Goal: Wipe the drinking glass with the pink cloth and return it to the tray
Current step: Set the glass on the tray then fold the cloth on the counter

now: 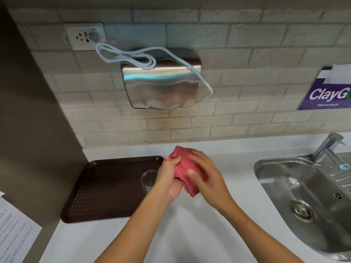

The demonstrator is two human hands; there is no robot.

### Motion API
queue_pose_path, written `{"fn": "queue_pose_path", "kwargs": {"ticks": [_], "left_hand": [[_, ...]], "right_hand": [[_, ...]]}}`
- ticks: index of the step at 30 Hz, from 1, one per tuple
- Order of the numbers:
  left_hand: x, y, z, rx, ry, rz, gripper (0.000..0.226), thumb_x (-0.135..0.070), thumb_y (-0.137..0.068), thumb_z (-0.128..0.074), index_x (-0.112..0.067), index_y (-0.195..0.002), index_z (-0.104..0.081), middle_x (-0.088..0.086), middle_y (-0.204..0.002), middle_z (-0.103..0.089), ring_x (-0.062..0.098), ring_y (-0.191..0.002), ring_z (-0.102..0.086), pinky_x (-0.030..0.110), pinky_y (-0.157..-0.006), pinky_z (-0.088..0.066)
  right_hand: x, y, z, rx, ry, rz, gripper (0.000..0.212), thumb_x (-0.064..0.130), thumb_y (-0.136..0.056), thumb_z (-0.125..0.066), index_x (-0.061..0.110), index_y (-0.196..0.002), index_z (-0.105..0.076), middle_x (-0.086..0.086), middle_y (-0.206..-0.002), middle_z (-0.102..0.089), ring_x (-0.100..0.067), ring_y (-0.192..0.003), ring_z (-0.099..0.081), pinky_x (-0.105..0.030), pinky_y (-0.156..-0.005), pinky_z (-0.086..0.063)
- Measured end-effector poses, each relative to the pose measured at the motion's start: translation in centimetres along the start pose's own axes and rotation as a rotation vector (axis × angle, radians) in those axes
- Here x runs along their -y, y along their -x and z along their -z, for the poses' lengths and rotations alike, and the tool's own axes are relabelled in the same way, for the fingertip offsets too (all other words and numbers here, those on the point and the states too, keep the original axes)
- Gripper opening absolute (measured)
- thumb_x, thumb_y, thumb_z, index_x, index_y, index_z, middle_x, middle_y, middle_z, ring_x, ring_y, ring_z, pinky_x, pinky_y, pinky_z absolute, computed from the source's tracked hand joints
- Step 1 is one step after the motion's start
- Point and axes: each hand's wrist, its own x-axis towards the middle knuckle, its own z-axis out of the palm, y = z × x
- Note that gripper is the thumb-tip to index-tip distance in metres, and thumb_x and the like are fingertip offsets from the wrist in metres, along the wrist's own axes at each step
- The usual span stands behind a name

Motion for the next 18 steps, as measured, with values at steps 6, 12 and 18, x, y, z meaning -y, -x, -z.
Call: {"fn": "queue_pose_path", "kwargs": {"ticks": [6, 12, 18], "left_hand": [[0.2, -1.9, -0.9, -0.001, 0.130, -0.063, 0.030, -0.006, -0.106, -0.057, 0.005, -0.133, -0.064, 0.028, -0.121, -0.073, 0.038, -0.105, -0.073, 0.049, -0.080, -0.063], [2.8, -4.3, 2.8, -0.112, -0.015, -0.047, 0.038, -0.003, -0.100, -0.064, -0.007, -0.138, -0.065, 0.020, -0.123, -0.076, 0.031, -0.100, -0.072, 0.044, -0.071, -0.065], [6.8, -7.8, 4.7, -0.204, -0.344, -0.117, 0.059, 0.015, -0.095, -0.063, -0.015, -0.146, -0.064, 0.008, -0.121, -0.074, 0.028, -0.107, -0.072, 0.053, -0.097, -0.063]], "right_hand": [[-3.1, -1.4, -0.7, -0.100, -0.688, -0.773, 0.047, 0.060, -0.101, -0.051, 0.025, -0.128, -0.066, 0.000, -0.123, -0.077, -0.020, -0.114, -0.072, -0.040, -0.095, -0.054], [-6.3, -2.7, -0.8, -0.236, -0.522, -0.663, 0.012, 0.016, -0.107, -0.055, 0.015, -0.108, -0.067, -0.008, -0.109, -0.074, -0.022, -0.094, -0.070, -0.038, -0.085, -0.058], [-10.5, -2.6, -0.3, -0.104, -0.161, -0.618, 0.016, 0.012, -0.109, -0.050, 0.005, -0.117, -0.062, -0.002, -0.099, -0.070, -0.016, -0.085, -0.066, -0.022, -0.072, -0.053]]}}
